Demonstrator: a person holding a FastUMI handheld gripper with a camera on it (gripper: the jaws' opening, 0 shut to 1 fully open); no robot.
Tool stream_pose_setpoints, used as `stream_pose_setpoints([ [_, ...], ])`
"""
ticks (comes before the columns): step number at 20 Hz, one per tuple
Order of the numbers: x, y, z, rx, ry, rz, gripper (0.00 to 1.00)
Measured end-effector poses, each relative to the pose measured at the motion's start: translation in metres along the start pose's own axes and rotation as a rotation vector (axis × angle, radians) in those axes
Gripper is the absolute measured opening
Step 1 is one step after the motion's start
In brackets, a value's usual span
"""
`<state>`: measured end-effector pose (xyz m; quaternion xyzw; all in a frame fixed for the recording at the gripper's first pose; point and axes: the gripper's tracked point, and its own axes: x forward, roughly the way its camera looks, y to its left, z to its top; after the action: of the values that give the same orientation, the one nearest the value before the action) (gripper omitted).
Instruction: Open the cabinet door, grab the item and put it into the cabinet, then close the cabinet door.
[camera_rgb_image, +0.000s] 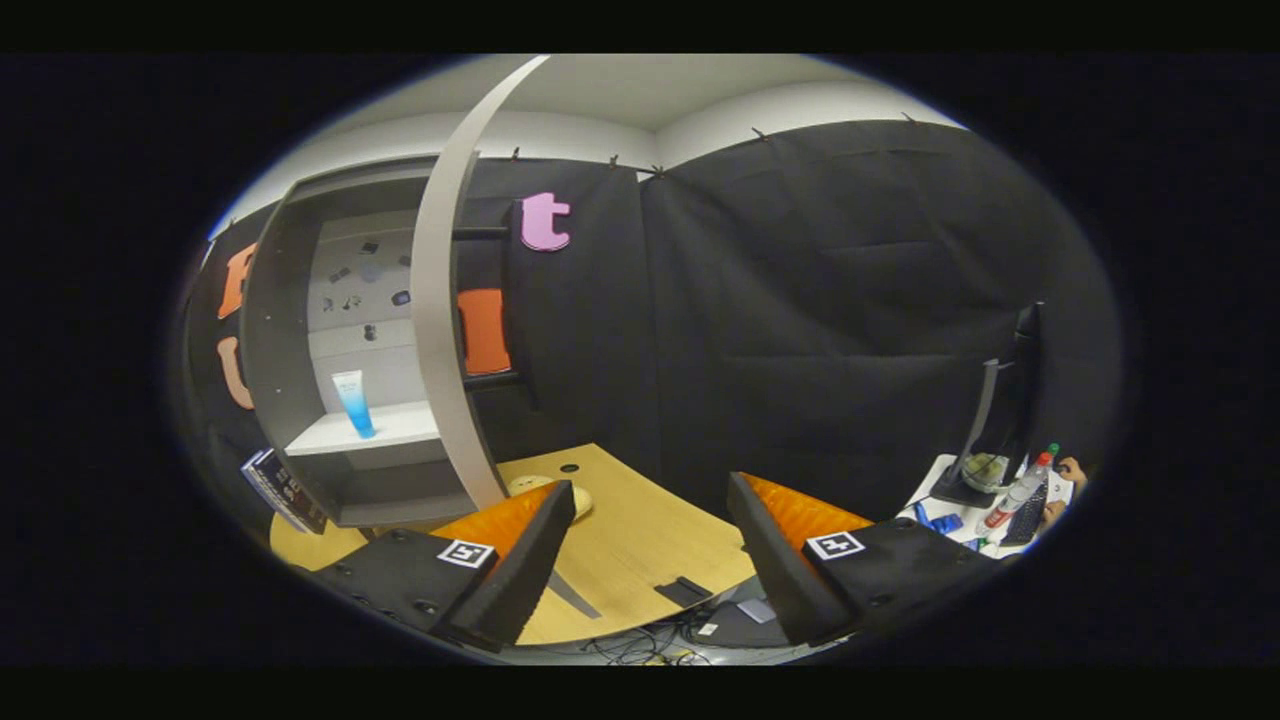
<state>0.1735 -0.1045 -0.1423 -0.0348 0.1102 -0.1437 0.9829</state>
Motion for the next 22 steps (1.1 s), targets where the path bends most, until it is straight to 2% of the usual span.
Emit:
stream_pose_setpoints([
  [4,-0.001,0.009,0.009,-0.001,-0.052,0.041,0.98],
  [11,-0.003,0.012,0.008,-0.087,-0.073,-0.007,0.96],
  [14,-0.008,0.024,0.008,-0.121,-0.062,0.004,0.94],
  [22,-0.031,0.075,-0.006,-0.035,-0.052,0.109,0.91],
])
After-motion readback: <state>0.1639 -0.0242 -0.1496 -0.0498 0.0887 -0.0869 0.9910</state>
